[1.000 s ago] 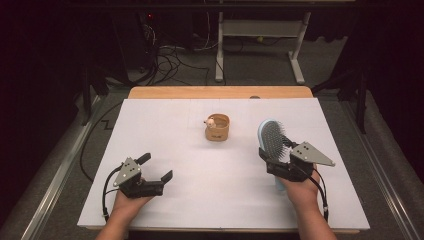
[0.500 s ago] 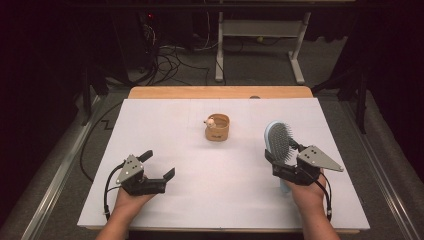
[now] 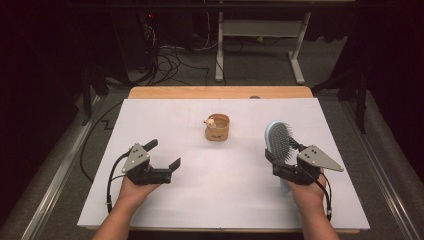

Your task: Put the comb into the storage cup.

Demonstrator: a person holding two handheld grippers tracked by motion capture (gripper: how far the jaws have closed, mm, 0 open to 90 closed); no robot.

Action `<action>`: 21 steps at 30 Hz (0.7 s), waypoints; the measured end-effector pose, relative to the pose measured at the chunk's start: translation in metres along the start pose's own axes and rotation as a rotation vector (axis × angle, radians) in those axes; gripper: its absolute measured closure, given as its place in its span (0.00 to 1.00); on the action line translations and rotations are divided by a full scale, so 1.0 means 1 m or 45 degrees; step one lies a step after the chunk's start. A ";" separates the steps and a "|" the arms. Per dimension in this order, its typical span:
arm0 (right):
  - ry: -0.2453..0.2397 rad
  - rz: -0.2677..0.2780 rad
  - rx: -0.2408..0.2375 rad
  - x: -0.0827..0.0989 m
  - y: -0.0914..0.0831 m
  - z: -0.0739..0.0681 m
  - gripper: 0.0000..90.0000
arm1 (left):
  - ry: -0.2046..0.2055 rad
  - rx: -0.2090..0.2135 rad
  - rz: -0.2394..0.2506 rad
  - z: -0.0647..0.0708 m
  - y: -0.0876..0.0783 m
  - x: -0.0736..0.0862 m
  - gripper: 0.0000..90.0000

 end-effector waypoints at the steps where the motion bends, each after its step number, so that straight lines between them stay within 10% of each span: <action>1: -0.003 0.002 -0.001 0.000 0.000 0.000 0.23 | -0.001 0.003 0.005 0.001 0.001 -0.002 0.00; 21: -0.006 0.012 -0.003 -0.003 -0.001 -0.001 0.23 | 0.031 0.051 0.007 0.019 0.032 -0.015 0.00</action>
Point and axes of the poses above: each handheld gripper's, and its own axes: y roughly forward along the jaws, x roughly out of its underside, z roughly to its right, the point moved 7 cm from there along y, roughly forward along the jaws, and after that the axes turned 9 degrees about -z, right-handed, at the moved point
